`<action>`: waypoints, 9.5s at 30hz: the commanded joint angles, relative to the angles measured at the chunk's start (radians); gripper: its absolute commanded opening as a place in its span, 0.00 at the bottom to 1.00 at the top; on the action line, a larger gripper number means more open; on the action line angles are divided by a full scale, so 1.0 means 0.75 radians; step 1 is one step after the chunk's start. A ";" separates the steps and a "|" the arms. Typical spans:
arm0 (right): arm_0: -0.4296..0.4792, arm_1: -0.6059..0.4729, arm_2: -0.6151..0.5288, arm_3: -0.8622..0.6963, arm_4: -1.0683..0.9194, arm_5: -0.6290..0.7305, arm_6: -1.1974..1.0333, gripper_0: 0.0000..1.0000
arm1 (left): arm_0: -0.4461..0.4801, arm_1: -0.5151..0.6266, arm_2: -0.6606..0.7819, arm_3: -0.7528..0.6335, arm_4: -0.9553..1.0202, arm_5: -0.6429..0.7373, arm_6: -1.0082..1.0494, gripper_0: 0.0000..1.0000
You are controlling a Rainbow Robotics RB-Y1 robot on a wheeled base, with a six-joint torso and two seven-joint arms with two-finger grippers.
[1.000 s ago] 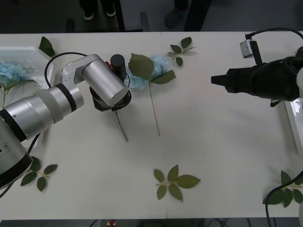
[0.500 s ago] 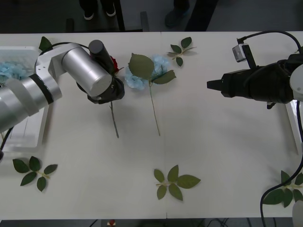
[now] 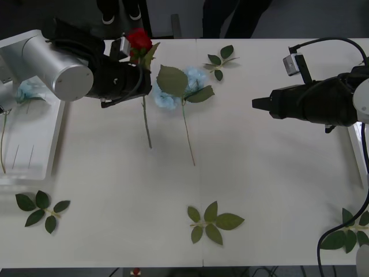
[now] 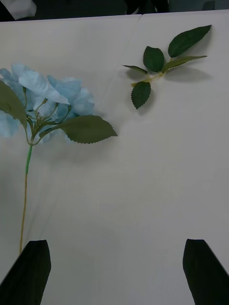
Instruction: Place the red flowers into the right box and the blue flowers into the left box. If a person shows an open palm, hand one flower to the person first, then continue sorting.
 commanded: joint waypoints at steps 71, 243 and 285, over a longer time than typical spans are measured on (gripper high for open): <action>-0.219 0.027 0.397 0.112 -0.956 -0.472 0.375 0.08 | 0.130 -0.134 -0.003 -0.215 -0.357 -1.388 -0.680 0.00; 0.204 -0.249 -0.065 -0.189 -0.042 -0.084 0.040 0.97 | 0.057 -0.505 0.117 -0.039 -0.820 0.706 0.708 1.00; 0.268 -0.971 0.231 -0.193 -1.535 -0.290 0.946 0.97 | -0.091 -0.809 -0.230 0.552 -0.993 0.428 0.829 0.32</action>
